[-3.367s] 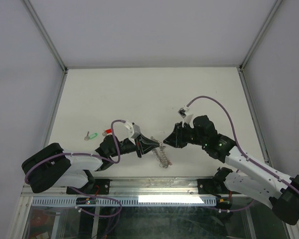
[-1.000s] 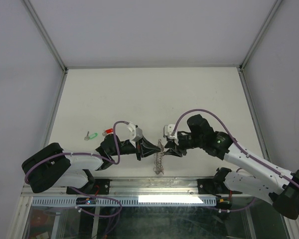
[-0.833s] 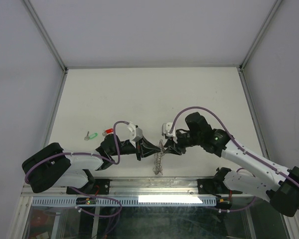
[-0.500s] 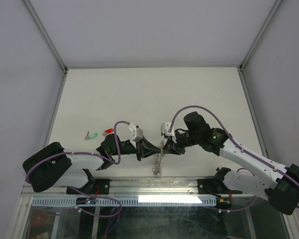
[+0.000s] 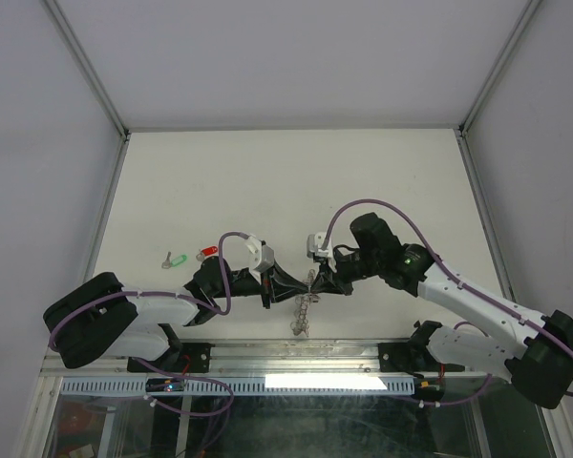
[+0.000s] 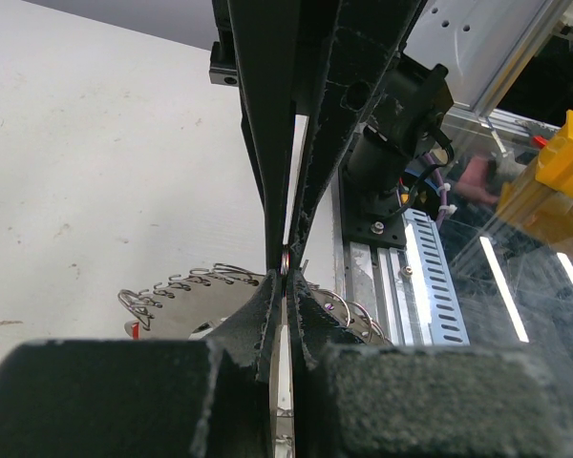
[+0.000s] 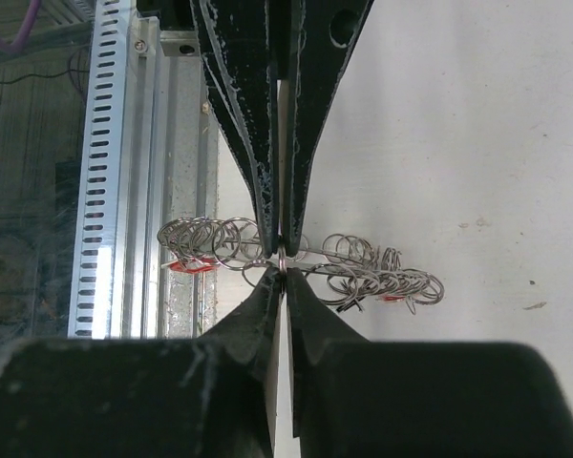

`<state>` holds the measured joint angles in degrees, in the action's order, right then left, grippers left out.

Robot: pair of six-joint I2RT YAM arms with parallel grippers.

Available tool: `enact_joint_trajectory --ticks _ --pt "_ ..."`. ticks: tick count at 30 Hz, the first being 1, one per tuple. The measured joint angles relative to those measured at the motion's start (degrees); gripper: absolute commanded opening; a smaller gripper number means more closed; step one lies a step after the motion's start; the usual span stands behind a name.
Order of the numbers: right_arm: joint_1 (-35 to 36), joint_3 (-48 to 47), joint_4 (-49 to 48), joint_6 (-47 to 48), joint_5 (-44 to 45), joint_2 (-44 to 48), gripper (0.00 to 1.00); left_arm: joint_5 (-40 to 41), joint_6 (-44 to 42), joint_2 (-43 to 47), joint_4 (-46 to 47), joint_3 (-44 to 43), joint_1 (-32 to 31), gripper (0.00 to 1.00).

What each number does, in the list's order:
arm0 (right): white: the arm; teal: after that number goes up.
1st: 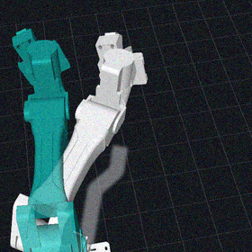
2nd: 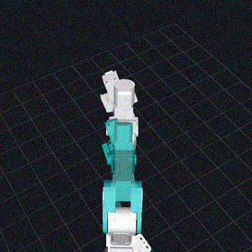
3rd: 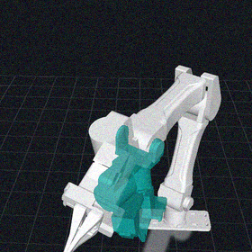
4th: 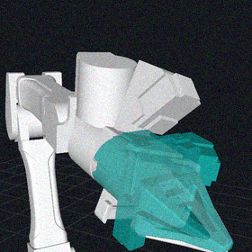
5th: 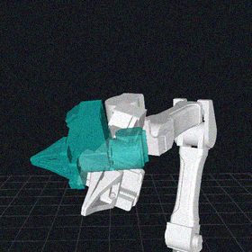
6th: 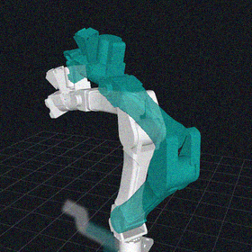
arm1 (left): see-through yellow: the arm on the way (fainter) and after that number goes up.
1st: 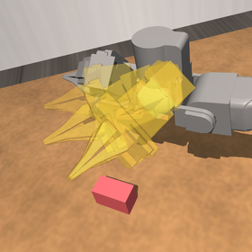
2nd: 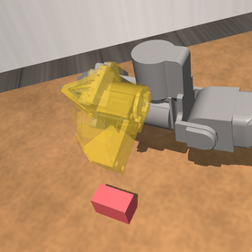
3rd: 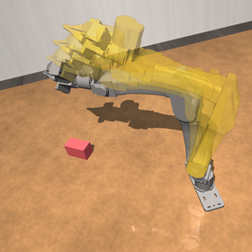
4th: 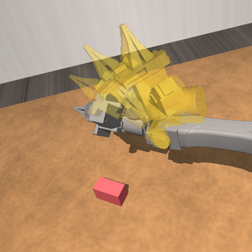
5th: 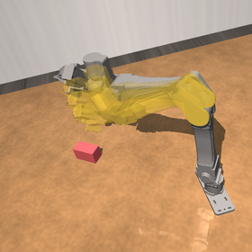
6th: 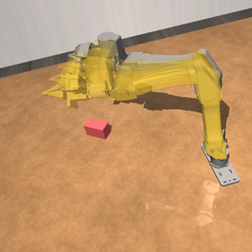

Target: Put the keys on the keyring

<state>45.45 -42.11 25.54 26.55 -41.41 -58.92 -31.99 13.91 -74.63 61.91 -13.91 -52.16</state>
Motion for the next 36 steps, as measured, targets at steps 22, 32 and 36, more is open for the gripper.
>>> enact_joint_trajectory --ticks 22,32,36 --pt "3.61 -15.61 18.03 -1.6 12.35 -5.81 0.0 -0.7 -14.05 8.09 -26.03 -9.6 0.0 0.34" --pt "7.69 -20.04 25.38 -1.62 19.37 -9.05 0.0 0.07 -17.09 8.04 -30.84 -10.75 -0.02 0.29" --pt "8.13 -20.83 26.75 -1.77 20.46 -9.77 0.0 0.22 -17.86 8.02 -31.78 -11.19 0.04 0.28"
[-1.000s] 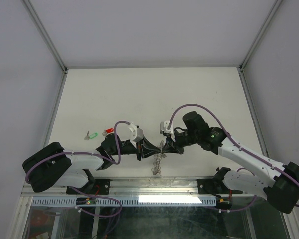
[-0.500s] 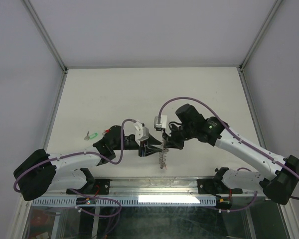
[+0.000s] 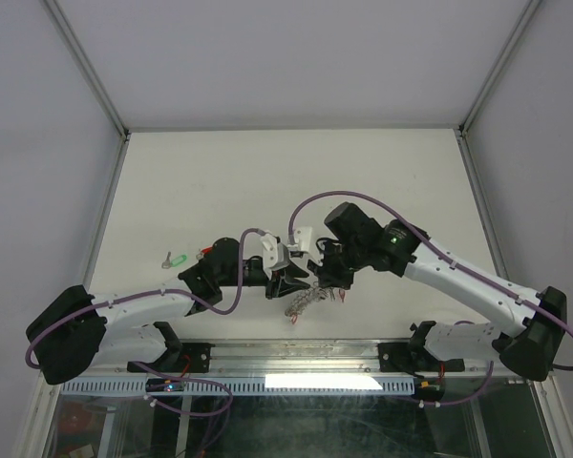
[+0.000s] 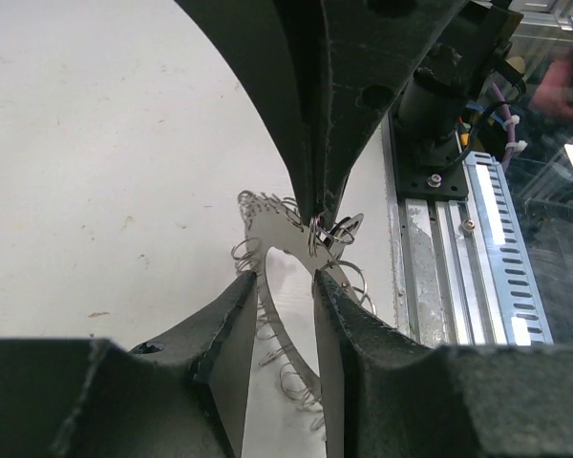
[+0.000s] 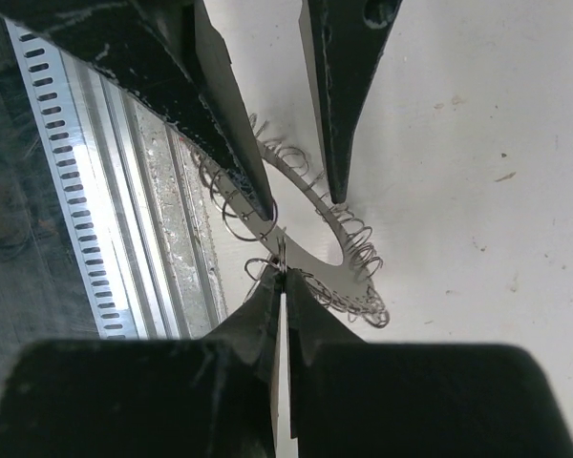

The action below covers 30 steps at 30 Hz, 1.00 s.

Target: Put the keys on the keyring

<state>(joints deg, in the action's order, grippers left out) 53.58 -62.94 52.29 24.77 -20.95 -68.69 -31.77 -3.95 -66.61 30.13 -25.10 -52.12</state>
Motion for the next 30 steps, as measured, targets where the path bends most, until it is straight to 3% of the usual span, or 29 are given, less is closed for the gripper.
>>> enact_joint_trajectory --ticks 15,30 --pt "0.2 -0.81 1.2 -1.55 2.03 -0.11 0.0 0.02 0.33 -0.79 0.11 -0.57 -0.02 0.26" --pt "-1.07 3.17 -4.76 -3.28 -2.05 0.76 0.0 3.34 3.65 1.51 10.8 5.75 -0.83 0.17"
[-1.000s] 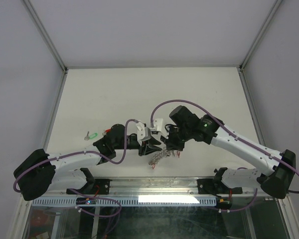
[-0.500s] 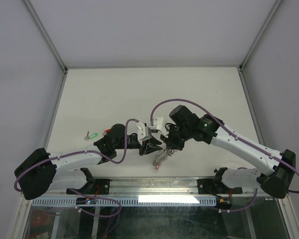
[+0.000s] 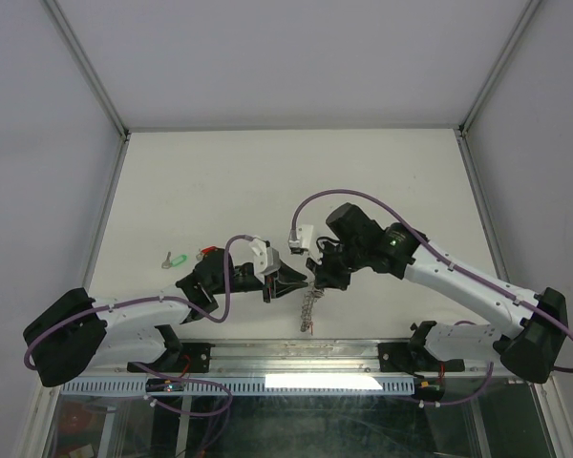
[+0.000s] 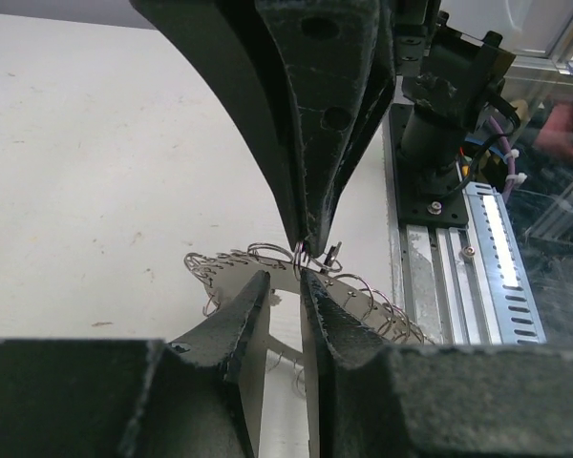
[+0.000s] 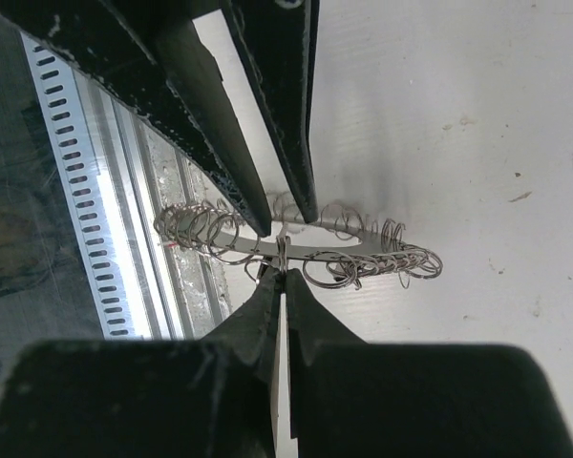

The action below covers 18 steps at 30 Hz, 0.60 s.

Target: Put the keys on the keyring

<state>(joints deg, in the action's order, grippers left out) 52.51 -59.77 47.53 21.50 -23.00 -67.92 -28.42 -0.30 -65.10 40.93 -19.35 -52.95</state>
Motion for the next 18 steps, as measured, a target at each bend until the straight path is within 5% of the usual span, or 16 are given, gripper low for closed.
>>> enact_joint_trajectory --ticks 11,18 --pt "-0.59 0.02 -1.64 -0.46 -1.97 0.0 0.0 -2.36 -0.15 -2.1 0.28 -1.29 0.0 0.17" --pt "-0.59 0.02 -1.84 -0.44 -2.6 -0.02 0.0 -3.41 -0.5 -2.62 -0.48 -2.12 0.0 0.02"
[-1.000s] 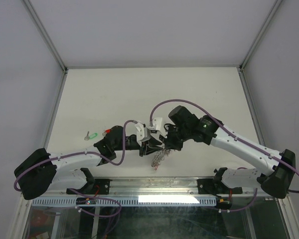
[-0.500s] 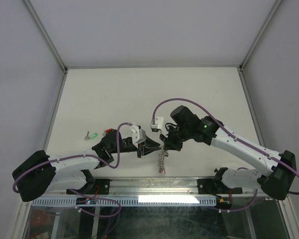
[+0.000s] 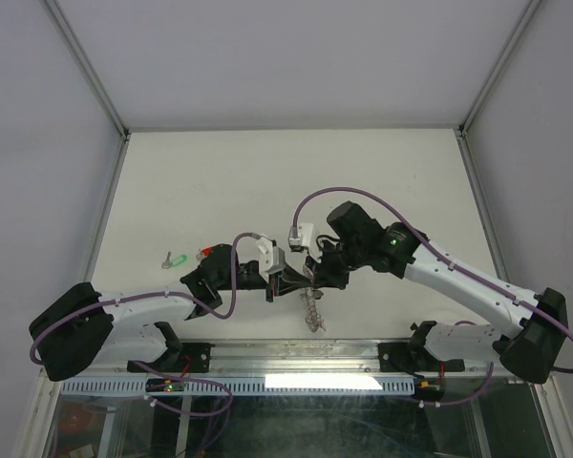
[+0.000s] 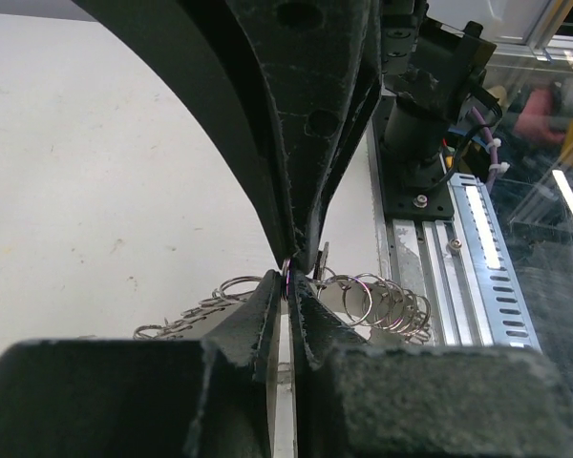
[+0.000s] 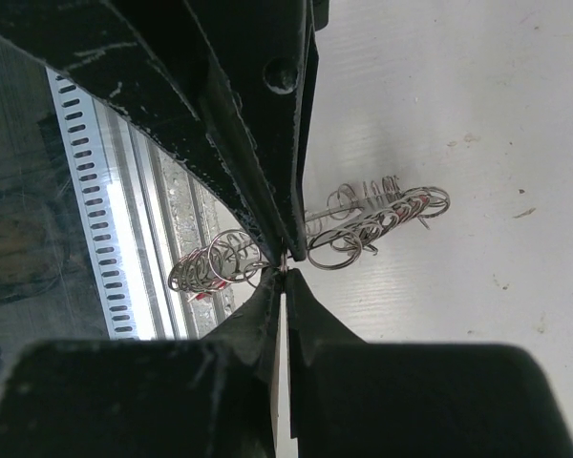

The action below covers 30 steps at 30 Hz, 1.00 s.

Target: Put the keys on the keyring

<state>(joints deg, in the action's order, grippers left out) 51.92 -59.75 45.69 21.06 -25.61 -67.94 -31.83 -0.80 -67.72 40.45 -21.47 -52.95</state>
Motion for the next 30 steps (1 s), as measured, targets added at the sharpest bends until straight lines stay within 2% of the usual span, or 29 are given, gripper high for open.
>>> enact_joint_trajectory --ticks 13,14,17,20,22,30 --pt "-0.9 1.86 -0.5 -0.5 -1.4 0.33 0.0 -2.67 -0.09 -1.99 -2.27 -1.53 0.07 0.0" --pt "-1.07 2.21 -0.83 -0.61 -1.75 0.52 0.02 -2.78 -0.09 -2.01 -2.32 -1.53 0.07 0.0" --pt "-1.62 3.34 -2.21 -1.03 -2.67 1.31 0.19 -2.69 -0.07 -1.99 -2.36 -1.53 0.07 0.0" --pt "-2.56 4.76 -4.5 -1.81 -3.21 2.56 0.3 -2.16 0.09 -1.81 -1.77 -1.05 0.04 0.0" --pt "-3.58 6.45 -7.67 -2.19 -3.5 4.61 0.32 -1.44 0.44 -1.25 -1.09 0.11 0.02 0.0" --pt "-7.37 18.53 -23.41 -4.66 -3.48 16.48 0.32 1.7 5.09 0.22 10.4 8.13 0.04 0.0"
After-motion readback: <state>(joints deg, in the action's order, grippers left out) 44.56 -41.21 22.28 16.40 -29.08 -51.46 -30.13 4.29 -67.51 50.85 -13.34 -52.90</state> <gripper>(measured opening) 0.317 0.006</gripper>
